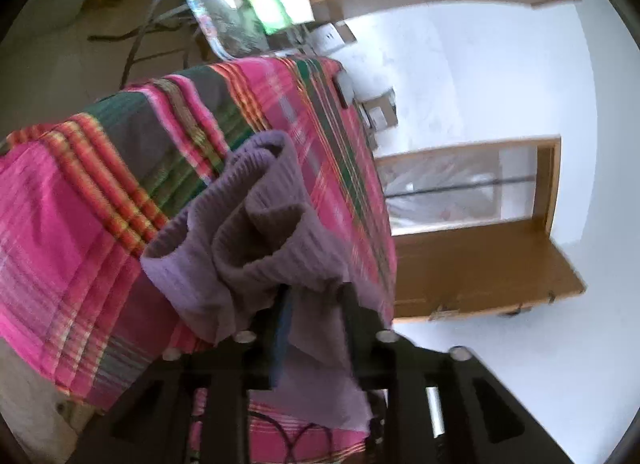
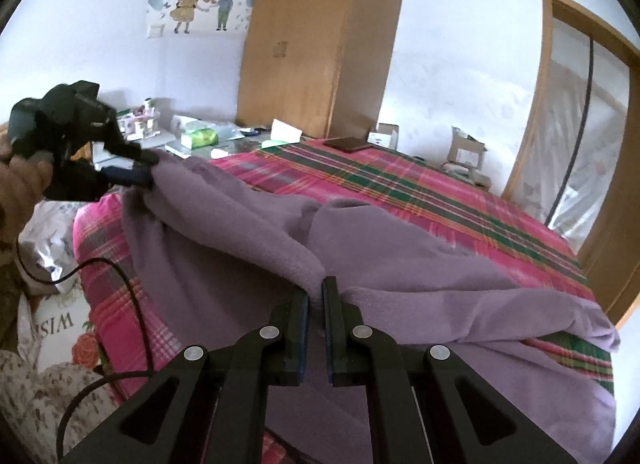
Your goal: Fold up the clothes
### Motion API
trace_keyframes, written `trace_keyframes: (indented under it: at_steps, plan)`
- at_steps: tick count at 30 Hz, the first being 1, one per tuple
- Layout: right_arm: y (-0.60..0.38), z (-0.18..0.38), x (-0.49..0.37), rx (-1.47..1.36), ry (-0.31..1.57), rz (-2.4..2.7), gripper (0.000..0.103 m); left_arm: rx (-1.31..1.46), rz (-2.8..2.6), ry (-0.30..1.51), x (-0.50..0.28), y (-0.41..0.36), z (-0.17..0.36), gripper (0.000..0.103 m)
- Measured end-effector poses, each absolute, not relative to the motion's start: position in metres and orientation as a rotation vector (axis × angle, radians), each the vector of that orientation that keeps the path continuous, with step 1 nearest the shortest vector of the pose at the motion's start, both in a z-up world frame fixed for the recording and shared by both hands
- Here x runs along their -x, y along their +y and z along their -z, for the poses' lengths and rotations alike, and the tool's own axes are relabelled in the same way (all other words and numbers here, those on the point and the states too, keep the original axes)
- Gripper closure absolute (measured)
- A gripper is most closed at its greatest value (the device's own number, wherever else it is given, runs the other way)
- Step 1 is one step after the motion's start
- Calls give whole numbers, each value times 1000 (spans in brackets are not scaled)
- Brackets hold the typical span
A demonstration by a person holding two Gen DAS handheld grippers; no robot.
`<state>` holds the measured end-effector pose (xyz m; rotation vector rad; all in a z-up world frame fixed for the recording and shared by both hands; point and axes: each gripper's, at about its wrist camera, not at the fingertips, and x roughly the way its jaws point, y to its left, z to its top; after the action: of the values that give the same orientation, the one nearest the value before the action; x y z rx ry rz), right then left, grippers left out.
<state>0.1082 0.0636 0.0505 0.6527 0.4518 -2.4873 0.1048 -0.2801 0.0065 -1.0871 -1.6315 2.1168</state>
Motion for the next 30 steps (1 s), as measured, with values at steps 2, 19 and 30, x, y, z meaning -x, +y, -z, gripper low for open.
trace_keyframes:
  at_steps: [2,19,30]
  plan:
    - [65,-50,-107,-658,440,2488,96,1088,-2103,-1648,-105,-280,-7,59]
    - [64,-42,-113,-674,476,2471,96,1158,-2213,-1663,-103,-284,-13,103]
    - [56,-53,-110,-646,493,2499,96,1202,-2183,-1619,-105,-278,-20,66]
